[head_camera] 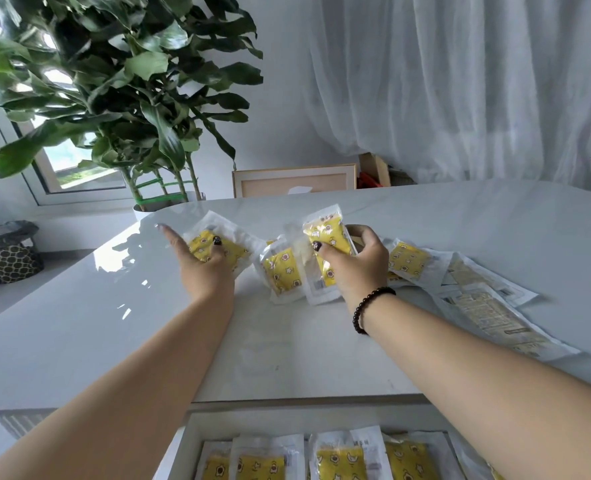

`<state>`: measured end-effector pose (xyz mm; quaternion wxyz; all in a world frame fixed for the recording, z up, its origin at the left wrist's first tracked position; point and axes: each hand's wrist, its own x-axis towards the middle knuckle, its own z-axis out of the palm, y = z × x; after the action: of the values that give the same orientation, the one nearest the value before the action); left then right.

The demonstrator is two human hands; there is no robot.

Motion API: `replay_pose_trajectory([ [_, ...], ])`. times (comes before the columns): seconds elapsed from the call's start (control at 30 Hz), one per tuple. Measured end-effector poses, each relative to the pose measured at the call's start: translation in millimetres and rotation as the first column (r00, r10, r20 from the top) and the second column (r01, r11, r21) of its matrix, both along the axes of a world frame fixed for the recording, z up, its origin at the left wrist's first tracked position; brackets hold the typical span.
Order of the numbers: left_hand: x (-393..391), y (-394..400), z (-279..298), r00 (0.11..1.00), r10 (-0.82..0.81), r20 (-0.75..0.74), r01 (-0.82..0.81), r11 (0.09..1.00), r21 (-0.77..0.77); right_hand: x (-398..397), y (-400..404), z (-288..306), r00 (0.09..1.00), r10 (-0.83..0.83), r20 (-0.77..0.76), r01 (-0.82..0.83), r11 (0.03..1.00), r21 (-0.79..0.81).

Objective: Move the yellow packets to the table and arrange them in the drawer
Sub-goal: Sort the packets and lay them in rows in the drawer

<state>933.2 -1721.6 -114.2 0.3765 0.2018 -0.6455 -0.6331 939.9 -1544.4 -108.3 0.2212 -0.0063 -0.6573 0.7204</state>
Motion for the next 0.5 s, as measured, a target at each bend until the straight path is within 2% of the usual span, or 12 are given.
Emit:
replay_pose_trajectory([
  [0.07, -2.0, 1.8, -0.4, 0.999, -0.039, 0.018, 0.040, 0.997, -0.069, -2.3, 1.2, -0.3, 1.000, -0.008, 0.012, 0.009, 0.993, -0.118],
  [0.17, -5.7, -2.7, -1.6, 0.996, 0.011, 0.093, 0.006, 0.983, -0.181, -6.9, 2.9, -1.3, 1.000, 0.013, 0.024, -0.006, 0.968, -0.249],
  [0.23, -4.1, -2.7, -0.4, 0.994, -0.011, 0.109, 0.029, 0.987, -0.160, -8.9, 3.4, -1.7, 0.999, 0.036, 0.031, -0.025, 0.952, -0.304],
  [0.3, 0.4, 2.5, 2.4, 0.986, -0.122, 0.116, 0.138, 0.981, -0.138, -12.0, 3.2, -3.3, 0.998, 0.050, 0.046, -0.031, 0.936, -0.350],
  [0.37, 5.2, 10.6, 4.2, 0.959, -0.244, 0.147, 0.272, 0.935, -0.229, -14.7, 3.7, -4.2, 0.997, 0.055, 0.060, -0.027, 0.918, -0.397],
  [0.5, 9.4, 19.2, 2.9, 0.885, -0.402, 0.234, 0.465, 0.785, -0.410, -17.4, 5.6, -3.8, 0.996, 0.043, 0.077, -0.003, 0.889, -0.458],
])
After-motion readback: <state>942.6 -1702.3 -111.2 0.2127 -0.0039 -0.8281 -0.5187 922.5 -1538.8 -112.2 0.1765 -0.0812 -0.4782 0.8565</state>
